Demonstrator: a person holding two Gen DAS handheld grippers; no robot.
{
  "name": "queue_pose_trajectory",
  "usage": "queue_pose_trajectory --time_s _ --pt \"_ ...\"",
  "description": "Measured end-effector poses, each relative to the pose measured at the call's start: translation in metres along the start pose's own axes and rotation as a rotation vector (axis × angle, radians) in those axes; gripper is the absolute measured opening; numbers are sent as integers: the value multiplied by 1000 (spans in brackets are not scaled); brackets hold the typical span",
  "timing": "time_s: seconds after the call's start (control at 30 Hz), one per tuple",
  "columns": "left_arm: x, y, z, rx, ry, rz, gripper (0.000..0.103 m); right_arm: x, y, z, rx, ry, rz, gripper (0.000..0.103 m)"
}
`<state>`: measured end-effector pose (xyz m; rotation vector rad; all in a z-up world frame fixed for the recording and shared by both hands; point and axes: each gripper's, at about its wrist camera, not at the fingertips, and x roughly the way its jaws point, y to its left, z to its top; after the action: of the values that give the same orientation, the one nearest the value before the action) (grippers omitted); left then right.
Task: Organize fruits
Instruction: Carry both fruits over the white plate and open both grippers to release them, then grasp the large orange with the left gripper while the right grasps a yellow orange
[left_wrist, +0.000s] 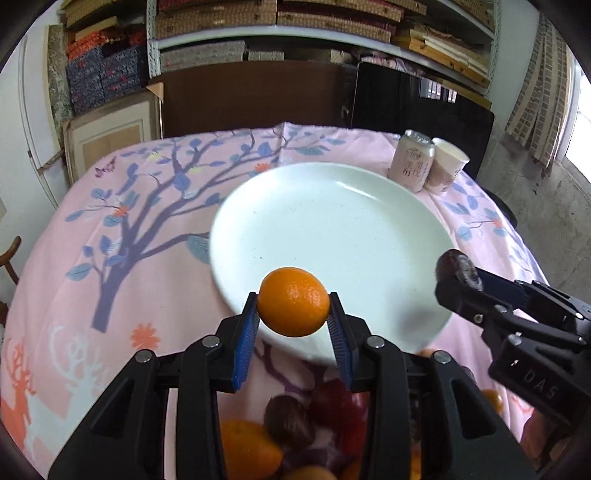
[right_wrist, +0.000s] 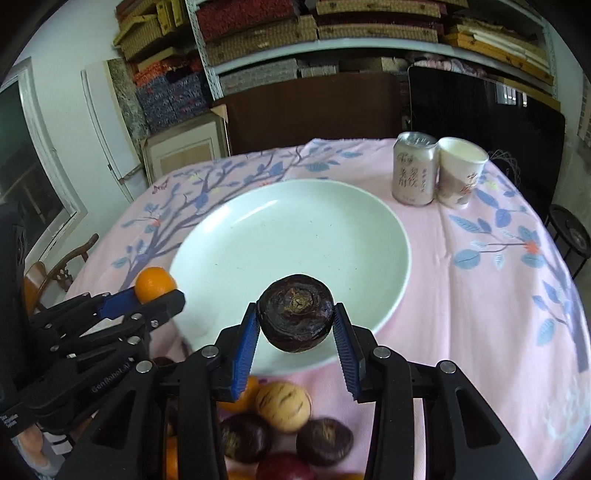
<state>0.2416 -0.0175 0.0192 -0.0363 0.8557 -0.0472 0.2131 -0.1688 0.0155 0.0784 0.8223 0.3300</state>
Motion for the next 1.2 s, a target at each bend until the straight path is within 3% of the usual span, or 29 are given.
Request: queue_pose_trajectory --time_s 0.03,0.13,0.3,0.37,0.53,0.7,0.9,1.07,1.2 --pt "7 -1 1 0 5 -2 37 5 -2 0 8 2 9 44" --pt "16 -4 -5 29 5 3 60 11 -6 -1 10 -12 6 58" --pt "8 -1 -9 38 -13 10 66 1 -19 -4 50 -28 14 58" --pt "-3 8 -16 18 -28 24 76 -8 -23 -8 68 -40 17 59" --pt "-41 31 -31 -23 -108 101 94 -44 -33 -25 83 -121 -15 81" --pt "-69 57 -72 -68 -118 121 97 -77 -48 -65 122 -186 7 95" --pt "-77 66 -111 -76 -85 151 97 -96 -57 -91 163 -203 12 96" --pt "-71 55 -116 -27 -71 132 97 -97 -61 -99 181 -198 -11 97" --pt "-62 41 -113 37 -77 194 97 -95 -56 -100 157 -192 -17 97"
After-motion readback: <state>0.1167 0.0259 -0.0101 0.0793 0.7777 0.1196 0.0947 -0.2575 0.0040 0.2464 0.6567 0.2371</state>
